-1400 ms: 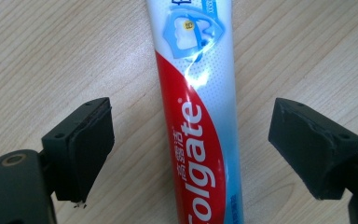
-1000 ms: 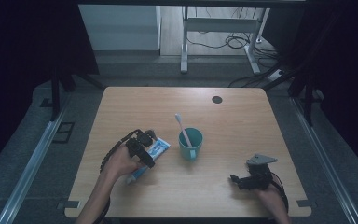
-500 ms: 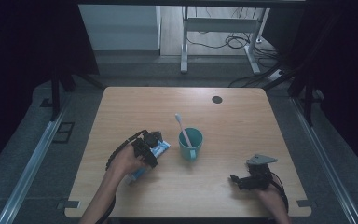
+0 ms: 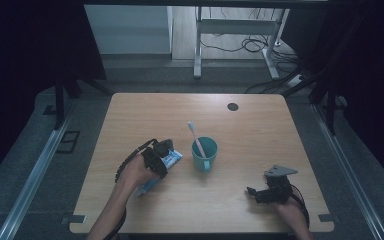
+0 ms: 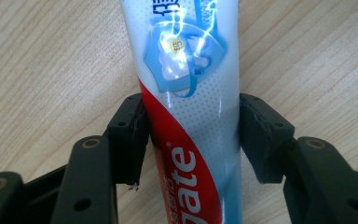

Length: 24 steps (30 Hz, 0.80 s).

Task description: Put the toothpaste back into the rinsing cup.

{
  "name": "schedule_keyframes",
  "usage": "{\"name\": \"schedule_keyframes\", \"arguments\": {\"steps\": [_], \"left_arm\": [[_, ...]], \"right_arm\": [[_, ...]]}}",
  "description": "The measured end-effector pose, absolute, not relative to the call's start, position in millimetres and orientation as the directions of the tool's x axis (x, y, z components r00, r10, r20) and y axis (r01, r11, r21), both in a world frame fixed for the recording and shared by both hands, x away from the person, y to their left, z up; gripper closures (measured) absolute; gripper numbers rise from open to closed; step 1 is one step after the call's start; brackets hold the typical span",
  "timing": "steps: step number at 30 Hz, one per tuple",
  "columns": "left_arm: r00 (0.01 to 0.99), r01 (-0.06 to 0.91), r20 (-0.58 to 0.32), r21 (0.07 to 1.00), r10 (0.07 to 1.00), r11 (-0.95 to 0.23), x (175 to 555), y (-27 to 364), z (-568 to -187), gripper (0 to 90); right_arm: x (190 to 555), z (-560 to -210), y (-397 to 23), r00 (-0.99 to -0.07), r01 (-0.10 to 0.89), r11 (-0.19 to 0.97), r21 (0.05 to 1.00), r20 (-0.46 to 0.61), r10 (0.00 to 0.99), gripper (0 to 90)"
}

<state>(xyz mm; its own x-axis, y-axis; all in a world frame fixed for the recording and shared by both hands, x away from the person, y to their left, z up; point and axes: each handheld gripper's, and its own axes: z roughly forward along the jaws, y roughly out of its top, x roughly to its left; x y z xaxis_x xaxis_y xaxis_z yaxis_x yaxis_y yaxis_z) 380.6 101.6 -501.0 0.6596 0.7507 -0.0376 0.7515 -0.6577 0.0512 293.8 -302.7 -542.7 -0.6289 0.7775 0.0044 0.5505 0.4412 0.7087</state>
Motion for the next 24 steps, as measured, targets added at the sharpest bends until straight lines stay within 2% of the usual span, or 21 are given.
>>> {"name": "schedule_keyframes", "arguments": {"steps": [9,16,24], "left_arm": [[0.632,0.775,-0.047,0.023,0.774,-0.631,383.2,100.2,-499.9,51.5],[0.64,0.768,-0.062,0.03,0.766,-0.639,382.2,102.6,-494.8,65.1],[0.642,0.766,-0.09,0.046,0.761,-0.641,382.7,106.9,-492.1,71.3]], "right_arm": [[293.8,-542.7,-302.7,-0.629,0.551,0.441,0.709,0.006,0.777,3.4],[293.7,-542.7,-302.7,-0.629,0.551,0.441,0.708,0.005,0.778,3.4],[293.8,-542.7,-302.7,-0.63,0.551,0.441,0.709,0.006,0.777,3.4]]}}
